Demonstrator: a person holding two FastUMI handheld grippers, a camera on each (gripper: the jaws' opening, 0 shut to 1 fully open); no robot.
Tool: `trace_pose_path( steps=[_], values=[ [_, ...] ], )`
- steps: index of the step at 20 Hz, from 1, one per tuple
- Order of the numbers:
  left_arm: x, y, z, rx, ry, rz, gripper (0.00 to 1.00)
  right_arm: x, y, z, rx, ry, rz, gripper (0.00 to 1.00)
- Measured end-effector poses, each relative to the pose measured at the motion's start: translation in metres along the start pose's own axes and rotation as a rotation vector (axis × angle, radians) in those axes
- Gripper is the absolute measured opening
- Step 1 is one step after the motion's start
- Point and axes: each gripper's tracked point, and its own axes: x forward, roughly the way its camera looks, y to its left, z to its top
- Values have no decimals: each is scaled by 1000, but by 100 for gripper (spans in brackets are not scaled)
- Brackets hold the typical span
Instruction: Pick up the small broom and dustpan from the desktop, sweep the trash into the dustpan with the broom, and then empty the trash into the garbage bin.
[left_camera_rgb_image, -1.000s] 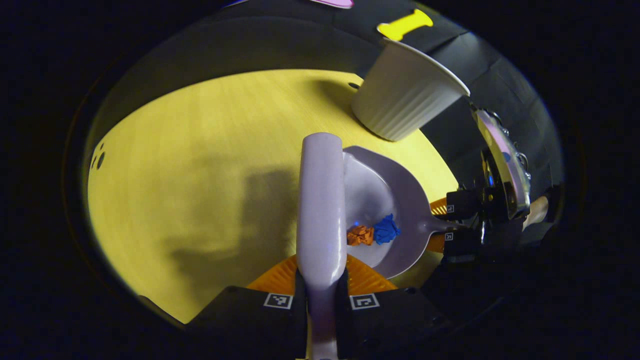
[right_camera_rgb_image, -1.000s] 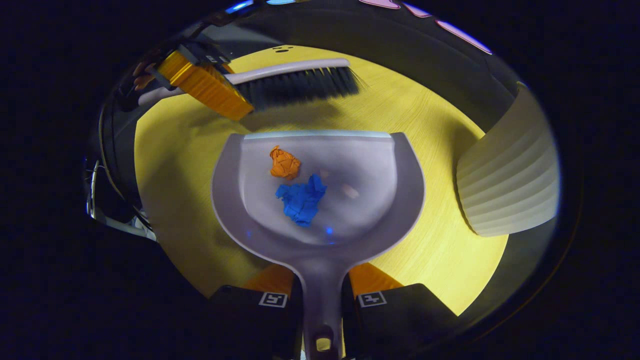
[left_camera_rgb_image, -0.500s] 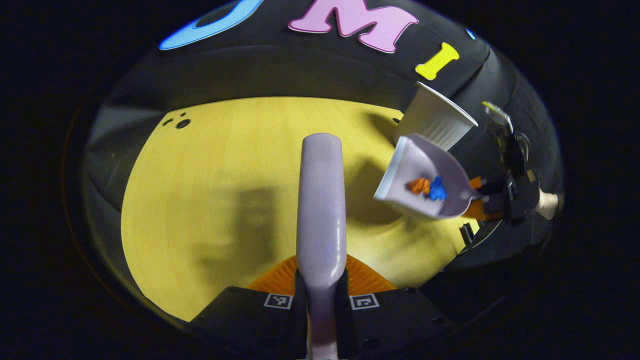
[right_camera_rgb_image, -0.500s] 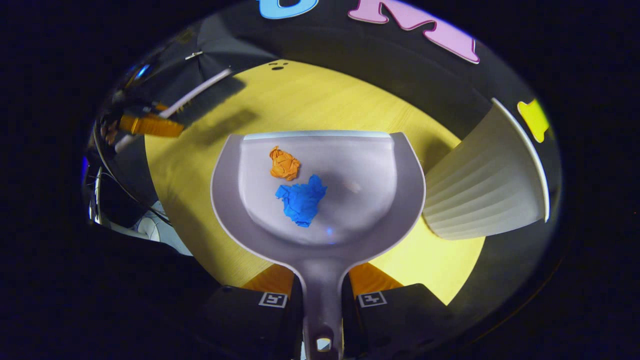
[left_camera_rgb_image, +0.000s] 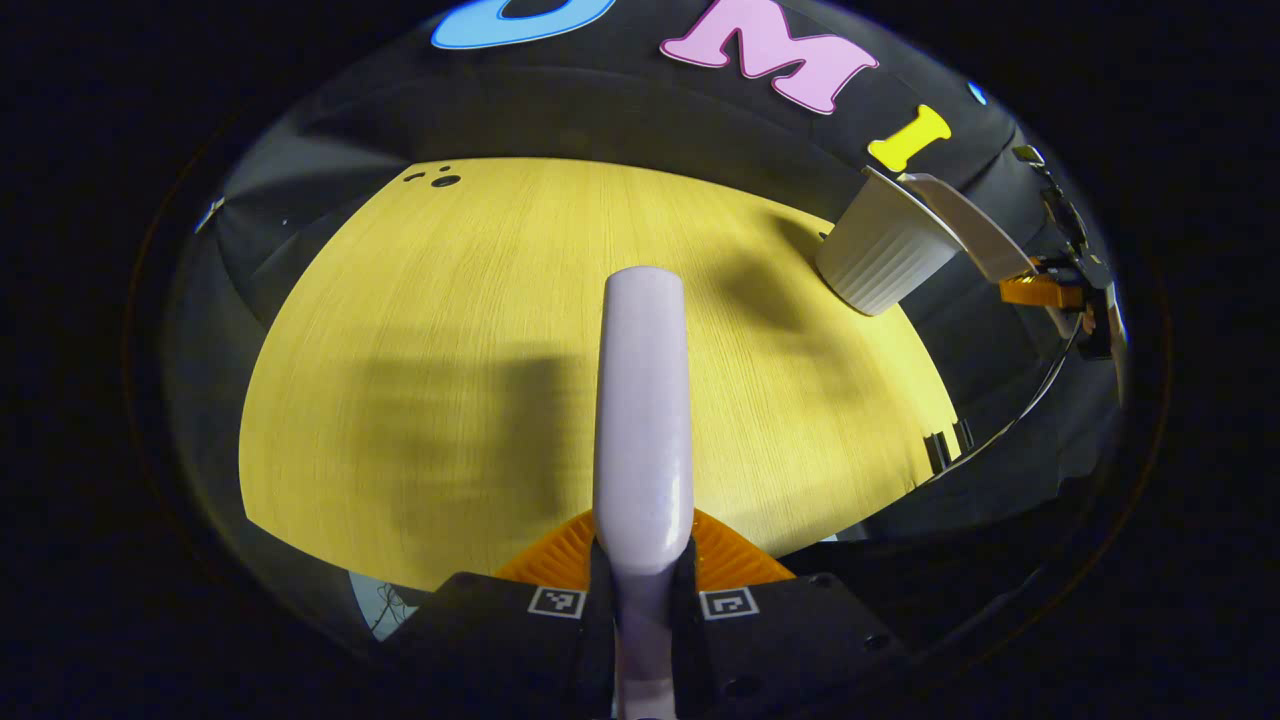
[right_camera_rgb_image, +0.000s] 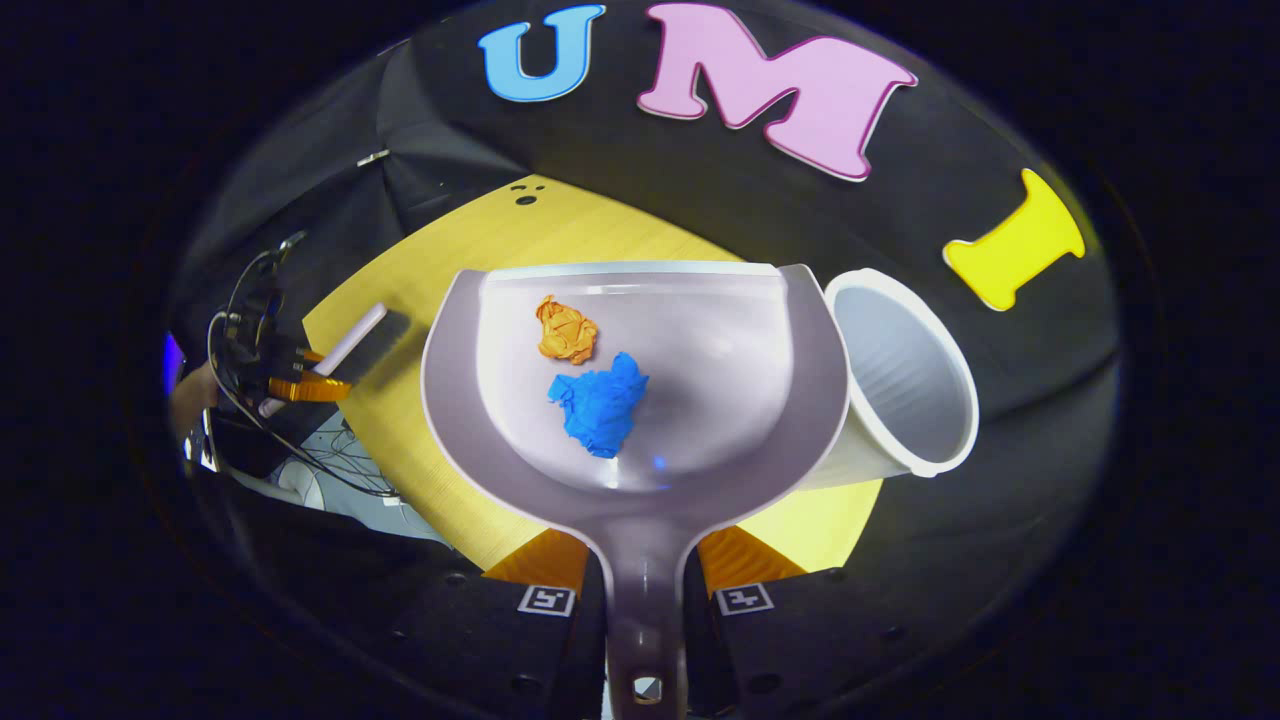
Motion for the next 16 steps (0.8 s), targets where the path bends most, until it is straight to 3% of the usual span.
trace_pose_path(
  steps=[8, 9, 11, 12, 13, 14, 16],
  values=[
    [-18, 18, -5, -24, 12, 38, 27, -6, -17, 13, 109, -21, -143, 36],
    [-18, 20, -3, -26, 14, 44, 29, -3, -19, 16, 110, -24, -171, 40],
    [-19, 24, 4, -26, 12, 61, 26, -1, -26, 24, 110, -23, -222, 32],
    [-19, 27, 10, -32, 9, 71, 27, -1, -28, 26, 105, -19, -247, 36],
    [-20, 28, 15, -40, 4, 76, 27, -2, -31, 25, 93, -17, -273, 31],
    [-20, 29, 21, -51, -4, 78, 27, -4, -30, 23, 78, -15, -299, 36],
    [-21, 31, 33, -66, -19, 81, 27, -6, -33, 22, 43, -12, -354, 36]
  ],
)
